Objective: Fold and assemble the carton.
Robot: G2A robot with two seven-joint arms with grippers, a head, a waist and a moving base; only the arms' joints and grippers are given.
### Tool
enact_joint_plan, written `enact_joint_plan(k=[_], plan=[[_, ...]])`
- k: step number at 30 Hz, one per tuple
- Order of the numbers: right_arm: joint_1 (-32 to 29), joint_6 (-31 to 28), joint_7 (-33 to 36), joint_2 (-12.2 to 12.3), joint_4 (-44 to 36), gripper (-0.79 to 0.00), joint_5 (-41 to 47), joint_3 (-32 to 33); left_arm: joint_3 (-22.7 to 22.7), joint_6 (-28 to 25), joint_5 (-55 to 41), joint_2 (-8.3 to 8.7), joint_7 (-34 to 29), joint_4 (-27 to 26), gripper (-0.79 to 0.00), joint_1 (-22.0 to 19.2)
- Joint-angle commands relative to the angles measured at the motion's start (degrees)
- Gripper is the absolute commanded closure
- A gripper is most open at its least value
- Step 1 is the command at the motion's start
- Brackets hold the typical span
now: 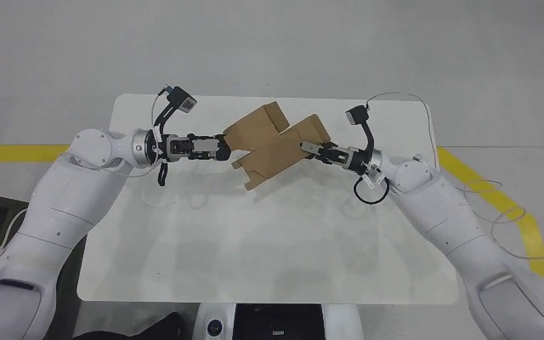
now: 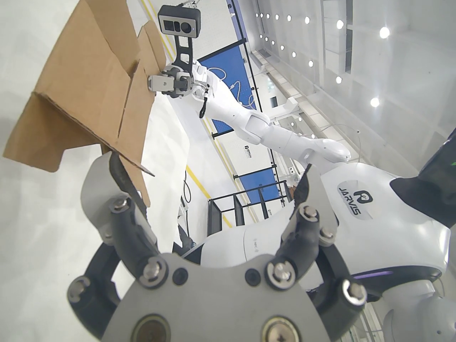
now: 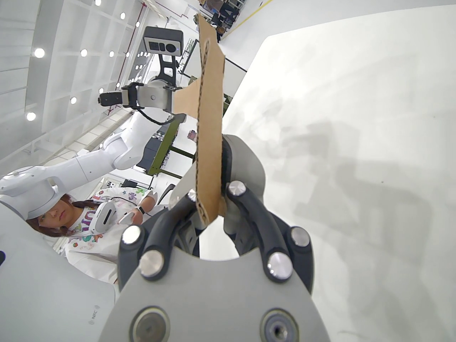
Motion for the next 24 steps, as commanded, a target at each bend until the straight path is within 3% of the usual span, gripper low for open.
enact_joint_plan(k=[1, 16, 24], plan=[[-0.2, 0.0, 0.0, -0.1, -0.3, 0.0, -0.4, 0.3, -0.3, 0.5, 0.7, -0.09, 0.7, -0.1, -0.785, 0.3], [-0.6, 0.3, 0.2, -1.5, -0.7, 0.0, -3.4, 1.7, -0.8, 2.1, 5.1, -1.66, 4.0, 2.4, -0.785, 0.7], [-1.2, 0.2, -0.1, -2.0, -0.9, 0.0, -4.3, 2.8, -0.5, 3.0, 5.5, -2.8, 3.6, 4.7, -0.56, 0.1]])
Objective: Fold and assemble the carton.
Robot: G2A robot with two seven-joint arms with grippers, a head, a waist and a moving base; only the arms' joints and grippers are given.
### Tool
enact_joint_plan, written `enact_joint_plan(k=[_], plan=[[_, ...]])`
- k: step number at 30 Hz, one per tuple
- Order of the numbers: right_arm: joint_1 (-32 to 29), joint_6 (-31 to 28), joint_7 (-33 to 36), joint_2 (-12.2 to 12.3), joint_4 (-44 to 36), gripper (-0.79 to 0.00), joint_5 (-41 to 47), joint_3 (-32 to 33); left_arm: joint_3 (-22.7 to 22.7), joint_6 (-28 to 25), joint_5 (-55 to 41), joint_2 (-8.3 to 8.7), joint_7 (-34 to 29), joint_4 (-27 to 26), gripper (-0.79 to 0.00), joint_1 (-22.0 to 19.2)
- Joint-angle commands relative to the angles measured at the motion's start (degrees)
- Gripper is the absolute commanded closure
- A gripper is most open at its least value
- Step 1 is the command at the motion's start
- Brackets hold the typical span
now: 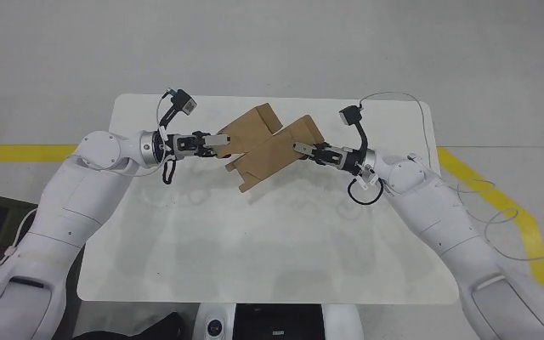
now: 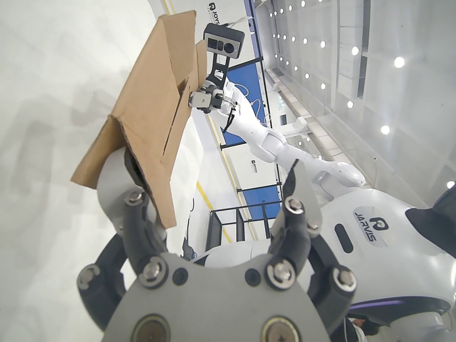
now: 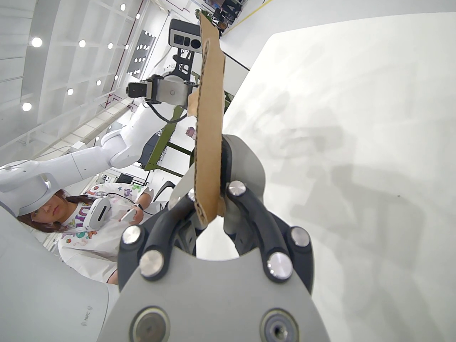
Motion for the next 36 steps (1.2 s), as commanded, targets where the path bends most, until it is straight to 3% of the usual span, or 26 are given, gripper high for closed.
enact_joint_plan(k=[1, 6, 19, 36], plan=[[-0.1, 0.0, 0.0, -0.1, 0.0, 0.0, -0.1, 0.3, 0.0, 0.0, 0.3, -0.23, -0.1, 0.6, -0.529, -0.1], [-0.5, -0.1, 0.3, -0.3, 0.1, 0.0, -0.4, 1.2, 0.3, 0.8, 2.3, -0.82, 0.1, 2.1, -0.397, -0.5], [-1.3, 0.2, 1.3, -0.7, 0.1, 0.0, -1.0, 3.0, 0.5, 1.2, 5.7, -2.13, 0.5, 4.5, -0.329, -1.1], [-2.1, 0.4, 2.4, -1.3, -0.1, 0.0, -1.9, 4.9, -0.9, 2.3, 6.4, -3.31, 0.7, 6.9, -0.074, -1.3]])
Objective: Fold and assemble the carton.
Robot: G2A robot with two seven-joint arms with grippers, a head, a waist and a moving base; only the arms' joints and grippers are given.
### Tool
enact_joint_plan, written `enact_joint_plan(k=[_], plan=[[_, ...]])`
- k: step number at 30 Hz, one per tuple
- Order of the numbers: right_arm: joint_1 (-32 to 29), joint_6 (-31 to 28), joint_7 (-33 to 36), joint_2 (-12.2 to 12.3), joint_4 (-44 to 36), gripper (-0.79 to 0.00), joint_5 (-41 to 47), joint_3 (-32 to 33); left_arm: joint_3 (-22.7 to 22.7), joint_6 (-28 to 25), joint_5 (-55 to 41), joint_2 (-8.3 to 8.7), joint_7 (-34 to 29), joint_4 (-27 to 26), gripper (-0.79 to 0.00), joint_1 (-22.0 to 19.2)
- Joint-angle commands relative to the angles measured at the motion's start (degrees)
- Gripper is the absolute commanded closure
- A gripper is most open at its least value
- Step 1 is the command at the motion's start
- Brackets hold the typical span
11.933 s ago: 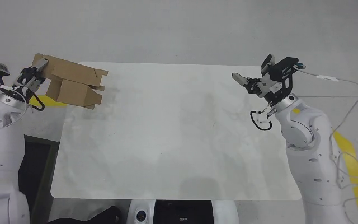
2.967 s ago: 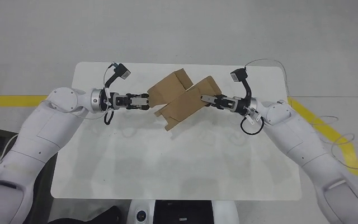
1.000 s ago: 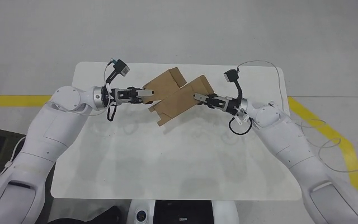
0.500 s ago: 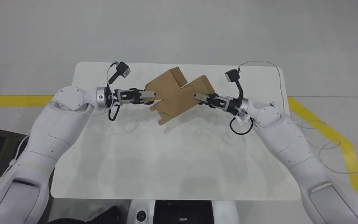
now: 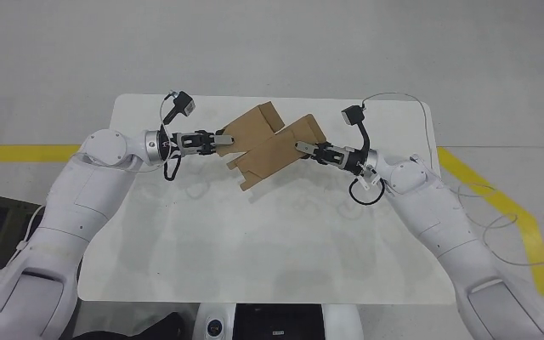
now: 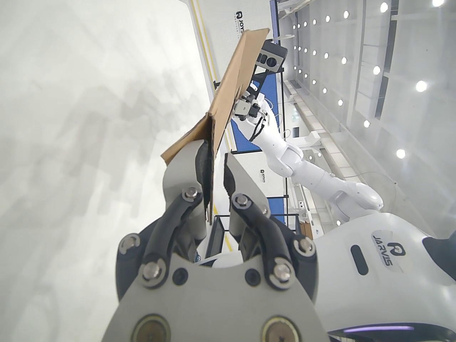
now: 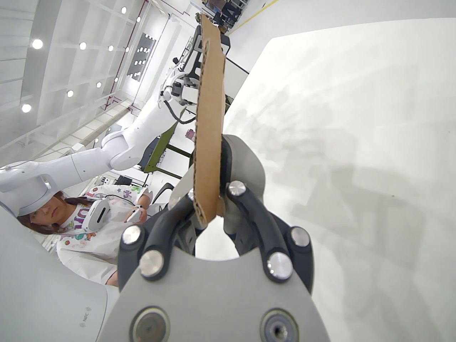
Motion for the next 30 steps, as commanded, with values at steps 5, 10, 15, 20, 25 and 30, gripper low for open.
enact_joint_plan(k=[5, 10, 15, 20, 25, 30], plan=[[-0.2, 0.1, 0.3, -0.2, 0.0, 0.0, -0.2, 0.5, -0.3, 0.3, 0.4, -0.39, -0.3, 0.2, 0.0, 0.1], [-0.4, 0.3, 0.6, -0.4, 0.0, -0.083, -0.3, 1.0, -0.7, 0.5, 0.5, -0.67, -0.6, 0.4, 0.0, 0.1], [-0.7, 0.4, 0.4, -0.5, 0.5, -0.785, -0.6, 1.5, -1.4, 0.5, 0.1, -0.87, -0.9, 0.3, 0.0, 0.2], [-1.0, -0.4, -2.0, 0.0, 2.1, -0.785, -3.3, 4.1, -3.1, 0.0, -0.8, -0.72, -2.1, -0.6, 0.0, 0.4], [-2.3, -1.8, -3.4, 1.6, 0.7, -0.785, -6.9, 8.7, -4.6, -1.2, -0.3, -0.4, -4.2, -2.2, 0.0, 0.7], [-3.5, -2.9, 3.7, 3.0, -5.4, -0.785, -7.3, 10.9, -5.4, -1.9, 1.2, -0.14, -6.5, -3.4, 0.0, 1.3]])
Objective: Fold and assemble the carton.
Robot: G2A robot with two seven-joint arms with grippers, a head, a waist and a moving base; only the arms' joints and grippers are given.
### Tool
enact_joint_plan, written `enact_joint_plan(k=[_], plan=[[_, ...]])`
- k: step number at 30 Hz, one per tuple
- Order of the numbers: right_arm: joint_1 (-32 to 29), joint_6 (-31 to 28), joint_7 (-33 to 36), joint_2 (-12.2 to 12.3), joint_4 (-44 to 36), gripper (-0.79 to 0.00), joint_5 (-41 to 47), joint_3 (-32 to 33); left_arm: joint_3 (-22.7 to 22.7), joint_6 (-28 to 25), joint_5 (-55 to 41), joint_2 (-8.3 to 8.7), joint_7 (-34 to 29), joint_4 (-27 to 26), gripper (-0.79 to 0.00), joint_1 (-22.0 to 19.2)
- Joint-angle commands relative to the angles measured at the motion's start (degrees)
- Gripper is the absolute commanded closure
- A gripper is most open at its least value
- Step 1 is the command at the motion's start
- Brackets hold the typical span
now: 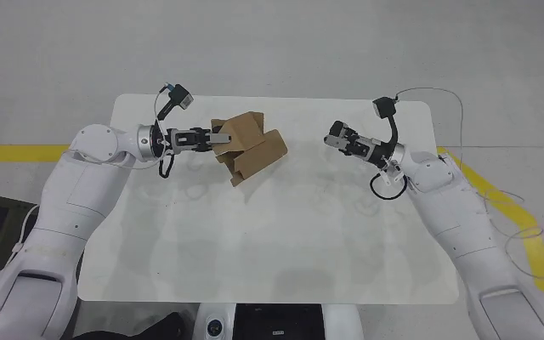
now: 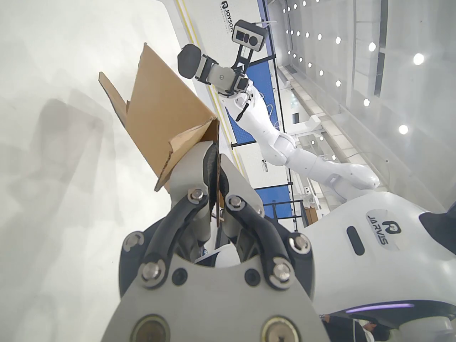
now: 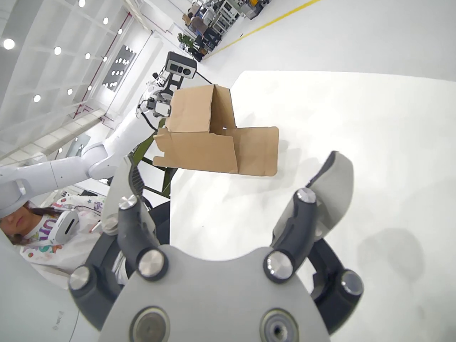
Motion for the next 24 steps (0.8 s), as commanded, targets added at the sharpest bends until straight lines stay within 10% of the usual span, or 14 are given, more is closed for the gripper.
enact_joint_plan(k=[1, 5, 8, 10, 24], plan=[[0.0, -0.6, 4.6, 0.3, -2.3, -0.785, 1.8, -0.1, 0.1, 0.1, 0.7, 0.03, -1.0, -0.3, 0.0, 0.2], [0.9, 0.1, 12.0, 0.3, -5.2, -0.779, 8.2, -2.1, 0.3, -0.6, 1.4, -0.02, -3.0, -1.4, 0.0, 0.6], [2.4, 2.2, 14.1, 0.3, -7.2, -0.348, 10.8, -5.4, 0.7, -0.3, 2.8, 0.11, -3.3, -4.3, 0.0, 1.2], [3.4, 2.6, 14.5, 0.3, -7.6, -0.2, 12.4, -7.4, 0.8, -0.3, 3.9, 0.37, -3.2, -6.3, 0.0, 1.9], [9.5, 3.8, 15.8, 1.2, -3.4, -0.215, 18.9, -18.6, 0.2, 0.0, 3.0, 2.56, -3.6, -13.6, 0.0, 5.1]])
